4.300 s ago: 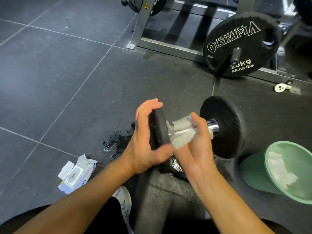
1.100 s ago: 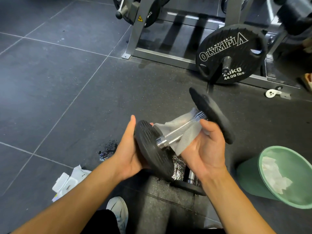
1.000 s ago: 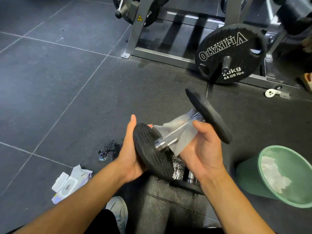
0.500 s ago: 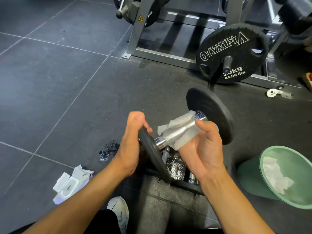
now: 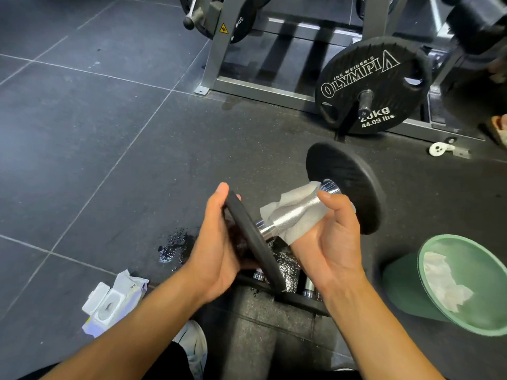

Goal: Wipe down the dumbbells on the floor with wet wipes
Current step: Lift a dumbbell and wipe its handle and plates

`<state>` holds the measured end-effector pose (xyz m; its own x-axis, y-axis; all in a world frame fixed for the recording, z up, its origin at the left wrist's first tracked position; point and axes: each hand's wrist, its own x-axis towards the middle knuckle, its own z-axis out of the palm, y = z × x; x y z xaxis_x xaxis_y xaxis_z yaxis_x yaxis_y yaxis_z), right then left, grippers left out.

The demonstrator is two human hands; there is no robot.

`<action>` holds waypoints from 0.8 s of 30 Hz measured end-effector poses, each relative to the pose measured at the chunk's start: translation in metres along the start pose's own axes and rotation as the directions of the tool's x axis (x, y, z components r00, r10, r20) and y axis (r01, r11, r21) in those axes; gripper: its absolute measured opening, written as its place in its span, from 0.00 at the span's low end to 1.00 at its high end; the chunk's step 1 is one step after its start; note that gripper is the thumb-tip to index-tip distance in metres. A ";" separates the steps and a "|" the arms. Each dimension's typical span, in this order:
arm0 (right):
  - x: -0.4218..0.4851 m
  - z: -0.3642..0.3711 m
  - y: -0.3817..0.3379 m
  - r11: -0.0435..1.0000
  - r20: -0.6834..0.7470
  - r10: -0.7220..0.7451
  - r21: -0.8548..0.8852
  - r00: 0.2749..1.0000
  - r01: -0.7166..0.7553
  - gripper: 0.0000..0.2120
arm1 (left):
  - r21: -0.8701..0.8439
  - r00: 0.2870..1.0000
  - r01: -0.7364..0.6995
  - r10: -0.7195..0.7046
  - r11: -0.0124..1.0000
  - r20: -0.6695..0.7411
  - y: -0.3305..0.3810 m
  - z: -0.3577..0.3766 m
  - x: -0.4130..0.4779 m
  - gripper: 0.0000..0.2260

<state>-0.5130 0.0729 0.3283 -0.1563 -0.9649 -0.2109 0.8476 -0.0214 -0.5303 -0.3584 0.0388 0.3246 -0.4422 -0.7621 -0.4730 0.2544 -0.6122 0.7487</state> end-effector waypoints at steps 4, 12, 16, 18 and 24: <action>0.001 -0.002 0.002 1.000 -0.026 0.011 0.022 1.000 -0.010 0.11 | 0.542 0.750 -0.628 0.621 0.558 0.230 -0.006 -0.021 0.006 0.28; -0.004 -0.002 0.003 0.999 -0.084 0.041 -0.010 0.996 -0.042 0.12 | -0.018 0.990 0.139 -0.138 0.990 0.034 -0.003 -0.005 0.003 0.28; 0.003 -0.005 0.001 1.000 -0.089 0.001 0.003 0.996 -0.001 0.05 | 0.365 0.954 -0.293 0.294 0.884 0.053 -0.009 -0.011 -0.003 0.28; 0.005 -0.008 -0.002 1.000 -0.096 -0.009 0.006 0.995 0.009 0.07 | 0.520 0.834 -0.498 0.547 0.694 0.070 -0.011 -0.019 0.002 0.24; -0.003 0.002 0.003 1.000 -0.075 -0.007 0.010 0.997 0.007 0.08 | -0.053 0.972 0.231 -0.233 0.971 -0.021 0.005 -0.019 0.010 0.36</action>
<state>-0.5092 0.0752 0.3285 -0.1997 -0.9423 -0.2687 0.8515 -0.0312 -0.5234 -0.3449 0.0245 0.3148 -0.4708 -0.6030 -0.6440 0.1901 -0.7821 0.5934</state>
